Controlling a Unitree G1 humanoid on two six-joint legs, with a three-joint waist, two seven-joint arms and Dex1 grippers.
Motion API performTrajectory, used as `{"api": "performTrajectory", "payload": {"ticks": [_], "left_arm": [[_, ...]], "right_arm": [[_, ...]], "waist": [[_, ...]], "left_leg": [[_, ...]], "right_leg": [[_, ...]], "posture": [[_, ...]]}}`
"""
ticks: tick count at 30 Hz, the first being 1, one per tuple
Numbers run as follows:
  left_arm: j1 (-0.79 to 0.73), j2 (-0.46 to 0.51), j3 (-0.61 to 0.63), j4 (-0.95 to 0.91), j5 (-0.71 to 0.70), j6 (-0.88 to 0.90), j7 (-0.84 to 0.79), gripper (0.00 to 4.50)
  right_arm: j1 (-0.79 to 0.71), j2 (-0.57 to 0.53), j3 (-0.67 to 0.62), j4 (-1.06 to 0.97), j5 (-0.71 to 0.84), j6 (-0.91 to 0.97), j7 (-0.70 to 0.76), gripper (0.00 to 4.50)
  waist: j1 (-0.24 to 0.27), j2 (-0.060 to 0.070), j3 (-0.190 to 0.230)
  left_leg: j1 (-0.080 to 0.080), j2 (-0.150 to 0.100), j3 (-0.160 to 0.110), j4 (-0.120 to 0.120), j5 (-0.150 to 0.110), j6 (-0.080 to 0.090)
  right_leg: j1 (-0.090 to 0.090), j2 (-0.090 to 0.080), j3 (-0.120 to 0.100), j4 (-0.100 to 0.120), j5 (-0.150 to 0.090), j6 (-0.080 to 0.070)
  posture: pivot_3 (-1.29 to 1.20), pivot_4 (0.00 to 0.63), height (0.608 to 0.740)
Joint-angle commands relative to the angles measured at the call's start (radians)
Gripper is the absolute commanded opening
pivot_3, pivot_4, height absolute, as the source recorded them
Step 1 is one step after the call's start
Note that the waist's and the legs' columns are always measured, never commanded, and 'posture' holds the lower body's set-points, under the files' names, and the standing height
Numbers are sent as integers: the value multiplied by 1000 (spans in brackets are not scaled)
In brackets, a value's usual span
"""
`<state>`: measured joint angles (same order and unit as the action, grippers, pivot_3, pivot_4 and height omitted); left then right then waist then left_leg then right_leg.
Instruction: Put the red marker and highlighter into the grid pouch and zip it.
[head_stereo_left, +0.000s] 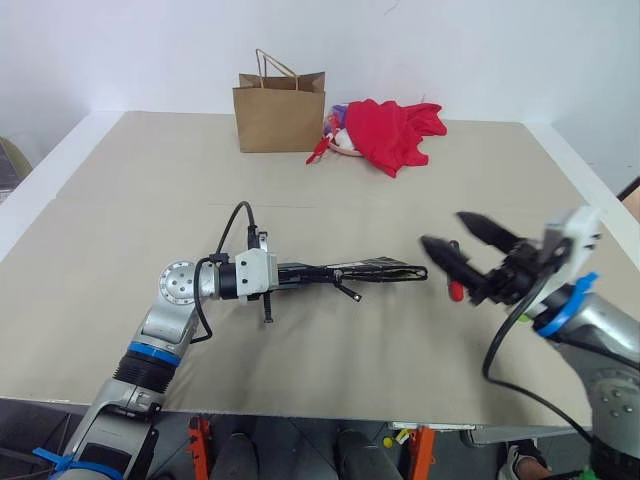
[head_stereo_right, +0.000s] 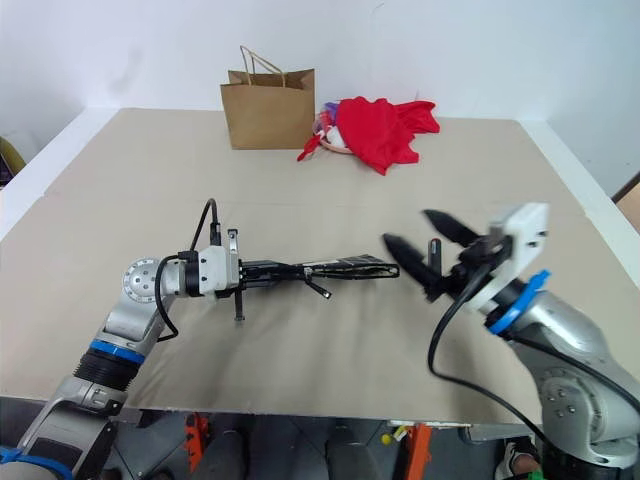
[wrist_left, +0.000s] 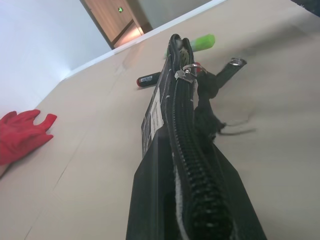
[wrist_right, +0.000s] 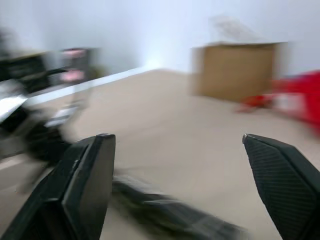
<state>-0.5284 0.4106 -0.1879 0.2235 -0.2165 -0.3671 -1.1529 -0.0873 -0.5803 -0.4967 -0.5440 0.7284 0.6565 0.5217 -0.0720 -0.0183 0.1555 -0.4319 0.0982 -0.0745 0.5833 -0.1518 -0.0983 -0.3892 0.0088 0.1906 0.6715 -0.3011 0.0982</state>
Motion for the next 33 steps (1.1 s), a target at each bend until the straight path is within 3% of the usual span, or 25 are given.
{"api": "performTrajectory", "payload": {"ticks": [1, 14, 22, 23, 25, 27, 28, 30, 32, 33], "left_arm": [[-16, 4, 13, -14, -17, -18, -4, 0], [-25, -2, 9, -13, -10, -24, -4, 0], [-16, 1, 8, -32, -7, -20, 3, 0], [-15, 1, 8, -33, -8, -19, 5, 0], [-15, 1, 9, -35, -8, -16, 8, 0], [-14, 0, 10, -39, -10, -12, 12, 0], [-13, -1, 11, -41, -12, -9, 13, 0], [-13, 0, 11, -42, -14, -6, 15, 0], [-14, 0, 12, -43, -17, -2, 16, 0], [-15, 0, 12, -44, -19, 1, 15, 0]], "right_arm": [[64, -12, -33, 78, -140, -49, -87, 4440], [36, 131, 175, 222, -289, -123, -175, 4440], [-23, 186, 218, 370, -374, -120, -271, 4440], [-25, 199, 218, 382, -392, -114, -304, 4048], [-26, 219, 223, 387, -410, -102, -340, 3677], [-24, 233, 233, 380, -424, -87, -360, 2476], [-23, 238, 235, 376, -429, -80, -369, 2291], [-22, 248, 232, 368, -436, -68, -387, 1153], [-18, 253, 232, 359, -438, -60, -393, 600], [-16, 254, 234, 351, -433, -56, -388, 604]], "waist": [[0, 0, 0], [-7, 2, 0], [-6, 2, 0], [-6, 2, 0], [-6, 2, 0], [-6, 2, 0], [-6, 2, 0], [-6, 2, 0], [-6, 2, 0], [-5, 2, 0]], "left_leg": [[0, 0, 0, 0, 0, 0], [1, 0, 0, 0, 0, 0], [0, 0, 0, -1, 0, 0], [0, 0, 0, -1, 0, 0], [0, 0, 0, -1, 0, 0], [1, 0, 0, -1, 0, 0], [1, 0, 0, -1, 0, 0], [1, 0, 0, -1, 0, 0], [1, 0, 0, -1, 0, 0], [1, 0, 0, 0, 0, 0]], "right_leg": [[0, 0, 0, 0, 0, 0], [0, 0, 0, 1, 0, 0], [-1, 0, 0, 1, 0, -2], [-1, 0, 0, 2, 0, -3], [0, 0, 0, 2, 0, -3], [0, 0, 0, 2, 0, -3], [0, 0, 0, 2, 0, -3], [0, 0, 0, 2, 0, -2], [0, 0, 0, 2, 0, -1], [0, 0, 0, 2, 0, -1]], "posture": [[0, 150, 740], [0, 150, 740], [0, 150, 740], [0, 150, 740], [0, 150, 740], [0, 150, 740], [0, 150, 740], [0, 150, 740], [0, 150, 740], [0, 150, 740]]}}
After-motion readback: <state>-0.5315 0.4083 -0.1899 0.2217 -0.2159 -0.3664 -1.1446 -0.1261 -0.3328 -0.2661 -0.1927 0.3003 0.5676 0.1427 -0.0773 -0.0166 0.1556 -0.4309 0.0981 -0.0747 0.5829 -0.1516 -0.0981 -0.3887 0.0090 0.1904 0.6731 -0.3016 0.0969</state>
